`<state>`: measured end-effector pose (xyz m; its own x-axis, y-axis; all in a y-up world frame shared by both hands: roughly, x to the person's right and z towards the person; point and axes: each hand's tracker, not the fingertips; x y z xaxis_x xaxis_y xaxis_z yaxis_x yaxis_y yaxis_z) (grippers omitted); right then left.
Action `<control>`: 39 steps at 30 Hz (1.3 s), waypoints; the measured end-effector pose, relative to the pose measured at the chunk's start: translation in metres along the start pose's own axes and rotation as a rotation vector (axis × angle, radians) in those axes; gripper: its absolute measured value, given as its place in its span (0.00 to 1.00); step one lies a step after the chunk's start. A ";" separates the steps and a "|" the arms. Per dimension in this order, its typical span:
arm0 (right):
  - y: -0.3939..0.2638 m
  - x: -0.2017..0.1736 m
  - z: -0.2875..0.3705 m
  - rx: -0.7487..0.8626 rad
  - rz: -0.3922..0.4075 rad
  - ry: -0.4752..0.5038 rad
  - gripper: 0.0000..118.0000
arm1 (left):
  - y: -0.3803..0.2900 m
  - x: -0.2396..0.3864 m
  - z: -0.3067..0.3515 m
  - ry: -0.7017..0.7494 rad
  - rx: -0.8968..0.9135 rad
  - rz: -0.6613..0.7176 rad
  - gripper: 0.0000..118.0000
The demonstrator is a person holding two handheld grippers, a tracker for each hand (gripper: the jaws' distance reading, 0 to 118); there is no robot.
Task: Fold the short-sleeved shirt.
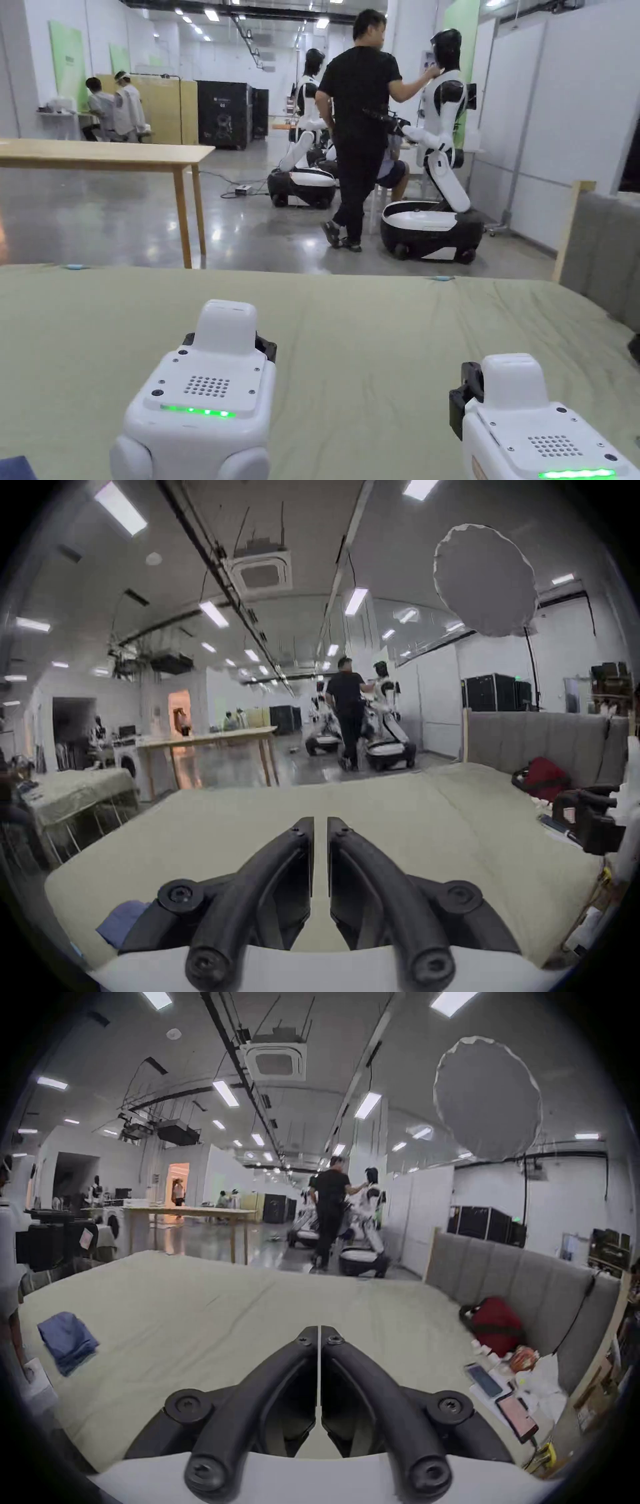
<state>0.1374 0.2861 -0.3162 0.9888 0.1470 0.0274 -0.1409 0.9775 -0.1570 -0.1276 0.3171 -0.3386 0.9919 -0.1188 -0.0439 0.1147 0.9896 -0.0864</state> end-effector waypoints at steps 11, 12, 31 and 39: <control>0.014 0.000 0.008 0.064 -0.032 0.005 0.02 | -0.004 -0.018 0.004 0.028 -0.029 0.043 0.06; 0.016 0.001 0.008 0.065 -0.042 0.011 0.02 | -0.004 -0.018 0.004 0.028 -0.029 0.040 0.06; 0.024 -0.007 0.016 0.104 -0.015 0.045 1.00 | -0.009 -0.023 0.005 0.017 -0.012 0.057 1.00; 0.024 -0.006 0.018 0.085 -0.031 0.053 1.00 | -0.002 -0.025 0.010 -0.108 -0.033 0.137 1.00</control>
<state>0.1267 0.3116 -0.3026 0.9937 0.1100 -0.0214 -0.1113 0.9912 -0.0723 -0.1523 0.3190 -0.3269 0.9984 0.0283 0.0493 -0.0222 0.9925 -0.1198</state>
